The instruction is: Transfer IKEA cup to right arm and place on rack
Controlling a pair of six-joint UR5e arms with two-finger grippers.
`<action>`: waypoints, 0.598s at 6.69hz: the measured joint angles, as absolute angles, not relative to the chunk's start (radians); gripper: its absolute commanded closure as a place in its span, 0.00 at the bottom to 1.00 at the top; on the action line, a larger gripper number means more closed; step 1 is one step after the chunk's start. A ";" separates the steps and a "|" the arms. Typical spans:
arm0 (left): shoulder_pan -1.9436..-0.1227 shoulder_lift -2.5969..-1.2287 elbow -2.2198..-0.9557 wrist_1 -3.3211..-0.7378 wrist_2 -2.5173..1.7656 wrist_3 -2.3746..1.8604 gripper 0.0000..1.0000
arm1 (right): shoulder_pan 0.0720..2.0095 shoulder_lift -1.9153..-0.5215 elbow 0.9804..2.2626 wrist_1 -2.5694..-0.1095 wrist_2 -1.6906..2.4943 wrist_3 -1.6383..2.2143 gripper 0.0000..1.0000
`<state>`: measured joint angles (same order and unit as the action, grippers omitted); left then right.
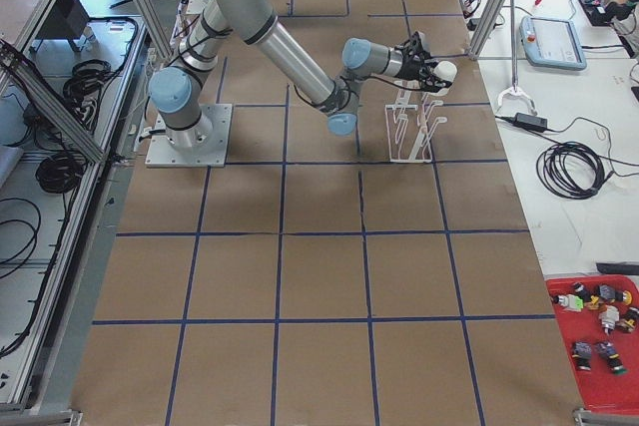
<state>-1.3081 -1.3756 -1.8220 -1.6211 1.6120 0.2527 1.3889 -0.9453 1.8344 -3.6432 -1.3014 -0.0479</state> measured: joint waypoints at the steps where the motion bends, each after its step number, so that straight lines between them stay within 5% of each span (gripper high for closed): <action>1: -1.204 -1.333 -1.914 -1.597 1.622 0.347 0.01 | 1.390 -0.946 1.836 -3.642 -1.301 -0.045 0.00; 4: -1.010 -1.289 -2.101 -1.416 1.671 0.565 0.01 | 1.392 -0.953 1.831 -3.642 -1.299 -0.047 0.00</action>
<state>-1.0102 -1.2892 -2.1010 -1.4157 1.6712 0.5653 1.3918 -0.9530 1.8312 -3.6417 -1.2988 -0.0468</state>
